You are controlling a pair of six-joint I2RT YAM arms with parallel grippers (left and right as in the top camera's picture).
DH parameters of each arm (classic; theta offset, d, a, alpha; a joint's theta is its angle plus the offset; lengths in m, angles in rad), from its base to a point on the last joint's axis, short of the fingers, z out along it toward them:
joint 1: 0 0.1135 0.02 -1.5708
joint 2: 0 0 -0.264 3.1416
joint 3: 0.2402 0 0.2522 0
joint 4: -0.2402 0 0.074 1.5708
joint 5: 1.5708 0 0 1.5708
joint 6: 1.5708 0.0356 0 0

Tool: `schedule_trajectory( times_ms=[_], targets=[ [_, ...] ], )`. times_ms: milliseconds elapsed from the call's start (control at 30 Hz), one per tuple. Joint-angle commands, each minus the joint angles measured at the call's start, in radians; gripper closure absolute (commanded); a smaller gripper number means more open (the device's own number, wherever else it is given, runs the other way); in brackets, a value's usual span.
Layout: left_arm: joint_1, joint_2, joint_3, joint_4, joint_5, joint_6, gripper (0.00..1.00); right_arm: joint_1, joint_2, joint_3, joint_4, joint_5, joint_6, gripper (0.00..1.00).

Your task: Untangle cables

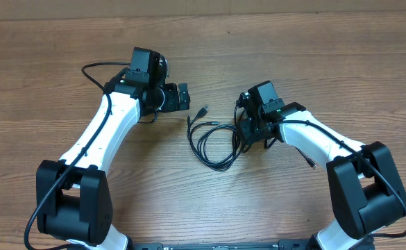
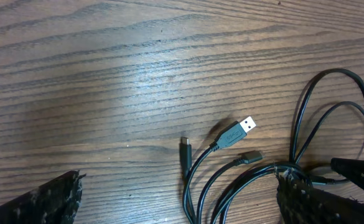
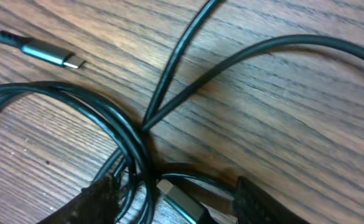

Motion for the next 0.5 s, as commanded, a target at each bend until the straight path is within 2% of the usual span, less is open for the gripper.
schedule_trajectory(
  times_ms=[0,467],
  targets=[
    [-0.002,0.008,0.016,0.002,-0.017,-0.014,0.0,0.0,0.001,-0.004,0.01,-0.027,-0.028,0.46],
    [-0.002,0.008,0.016,0.002,-0.021,-0.014,0.01,0.0,0.024,-0.004,0.024,-0.024,-0.034,0.5]
  ],
)
